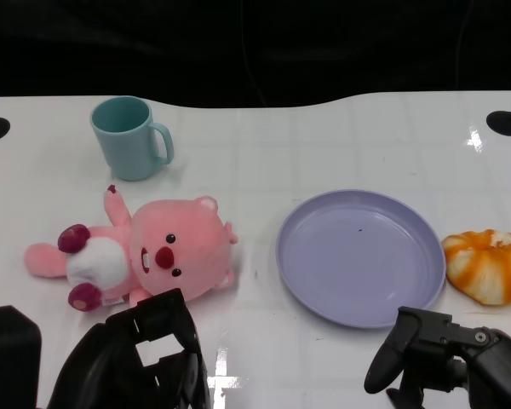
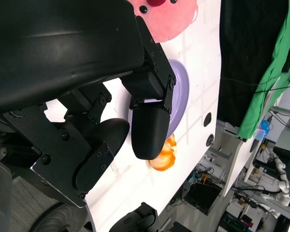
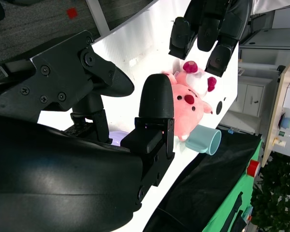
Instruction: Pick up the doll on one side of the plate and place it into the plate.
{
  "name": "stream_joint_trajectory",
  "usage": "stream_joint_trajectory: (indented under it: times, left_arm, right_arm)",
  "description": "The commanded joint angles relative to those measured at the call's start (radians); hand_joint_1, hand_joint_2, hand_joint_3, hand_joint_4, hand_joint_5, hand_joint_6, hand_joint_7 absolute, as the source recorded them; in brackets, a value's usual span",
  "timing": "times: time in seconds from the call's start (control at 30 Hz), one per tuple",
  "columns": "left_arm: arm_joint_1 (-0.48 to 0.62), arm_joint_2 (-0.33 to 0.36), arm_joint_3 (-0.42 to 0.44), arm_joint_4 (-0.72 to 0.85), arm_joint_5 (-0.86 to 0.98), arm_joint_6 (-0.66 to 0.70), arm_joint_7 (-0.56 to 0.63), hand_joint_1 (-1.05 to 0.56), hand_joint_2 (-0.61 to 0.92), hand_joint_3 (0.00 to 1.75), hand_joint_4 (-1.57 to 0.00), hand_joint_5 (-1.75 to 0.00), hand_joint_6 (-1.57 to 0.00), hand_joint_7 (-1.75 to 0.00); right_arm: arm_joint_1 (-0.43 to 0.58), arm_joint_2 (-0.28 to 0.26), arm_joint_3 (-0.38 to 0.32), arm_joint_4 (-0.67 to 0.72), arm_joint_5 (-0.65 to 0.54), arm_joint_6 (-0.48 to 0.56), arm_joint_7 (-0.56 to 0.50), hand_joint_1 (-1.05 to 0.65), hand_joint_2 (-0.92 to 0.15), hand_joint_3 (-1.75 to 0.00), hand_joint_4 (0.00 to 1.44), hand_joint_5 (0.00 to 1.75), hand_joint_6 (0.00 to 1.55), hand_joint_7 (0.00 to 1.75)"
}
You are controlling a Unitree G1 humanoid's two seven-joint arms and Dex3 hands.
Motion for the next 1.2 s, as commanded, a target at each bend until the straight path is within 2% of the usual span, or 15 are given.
stream_joint_trajectory:
  times: [0.03,0.9,0.97,1.03,1.07,1.2]
  left_arm:
    - [-0.002,0.01,0.005,0.004,0.006,-0.006,0.001,-0.1,0.3,1.61,-0.97,-1.75,-0.81,-1.69]
    - [0.003,0.011,0.013,-0.001,0.004,-0.016,-0.006,-0.1,0.3,1.6,-0.97,-1.75,-0.81,-1.67]
    - [0.006,0.01,0.014,0.002,0.009,-0.047,-0.019,-0.1,0.31,1.59,-0.92,-1.75,-0.8,-1.64]
    - [0.005,0.0,0.022,0.0,0.002,-0.059,-0.011,-0.14,0.36,1.46,-0.87,-1.64,-0.8,-1.42]
    - [0.004,-0.005,0.025,-0.003,-0.001,-0.059,-0.002,-0.16,0.37,1.4,-0.85,-1.55,-0.82,-1.25]
    - [-0.004,-0.016,0.051,-0.008,-0.024,-0.064,0.003,-0.2,0.35,1.32,-0.75,-1.36,-0.75,-0.95]
  right_arm:
    - [0.0,-0.008,-0.012,-0.003,0.009,0.005,0.0,-0.11,-0.6,-1.04,0.64,1.66,0.58,1.34]
    - [0.001,-0.012,-0.008,-0.003,-0.002,-0.007,-0.001,-0.11,-0.58,-1.05,0.64,1.65,0.58,1.35]
    - [0.001,-0.011,-0.009,0.0,-0.001,-0.011,-0.001,-0.11,-0.58,-1.05,0.65,1.65,0.58,1.35]
    - [0.001,-0.011,-0.01,0.004,-0.002,-0.016,-0.001,-0.11,-0.58,-1.05,0.65,1.65,0.58,1.35]
    - [0.001,-0.011,-0.01,0.005,-0.004,-0.018,-0.001,-0.11,-0.58,-1.05,0.65,1.65,0.58,1.35]
    - [0.0,-0.01,-0.009,0.006,-0.002,-0.016,-0.001,-0.1,-0.57,-1.06,0.65,1.65,0.58,1.35]
